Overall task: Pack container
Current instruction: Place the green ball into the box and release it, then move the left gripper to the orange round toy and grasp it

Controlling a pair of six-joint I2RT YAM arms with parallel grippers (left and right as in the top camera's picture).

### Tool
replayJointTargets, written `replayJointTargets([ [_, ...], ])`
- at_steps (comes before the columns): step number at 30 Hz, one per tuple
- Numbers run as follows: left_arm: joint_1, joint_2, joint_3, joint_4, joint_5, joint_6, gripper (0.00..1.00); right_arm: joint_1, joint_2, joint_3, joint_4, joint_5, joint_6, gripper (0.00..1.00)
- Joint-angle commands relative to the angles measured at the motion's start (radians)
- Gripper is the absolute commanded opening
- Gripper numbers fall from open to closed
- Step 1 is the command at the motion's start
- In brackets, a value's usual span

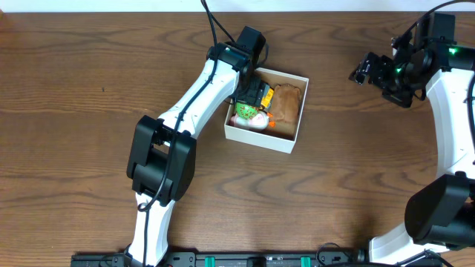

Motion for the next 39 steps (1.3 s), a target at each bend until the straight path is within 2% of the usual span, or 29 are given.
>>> replayJointTargets([
  [1, 0.006, 0.005, 0.021, -0.028, -0.020, 0.017, 0.84, 0.013, 0.003, -0.002, -0.008, 0.006, 0.010, 0.99],
  [9, 0.005, -0.161, 0.069, -0.044, -0.022, 0.018, 0.84, 0.013, 0.003, -0.002, -0.011, 0.006, 0.010, 0.99],
  [16, 0.065, -0.251, 0.069, -0.166, -0.144, -0.012, 0.86, 0.013, 0.003, -0.002, -0.011, 0.006, 0.010, 0.99],
  [21, 0.205, -0.244, 0.015, -0.181, -0.136, -0.075, 0.88, 0.013, 0.003, -0.002, -0.008, 0.006, 0.010, 0.99],
  [26, 0.311, -0.208, -0.049, -0.118, 0.036, -0.065, 0.88, 0.013, 0.003, -0.002, 0.000, 0.006, 0.010, 0.99],
  [39, 0.300, 0.006, -0.057, -0.068, 0.049, -0.007, 0.89, 0.013, 0.003, -0.002, 0.008, 0.006, 0.010, 0.99],
])
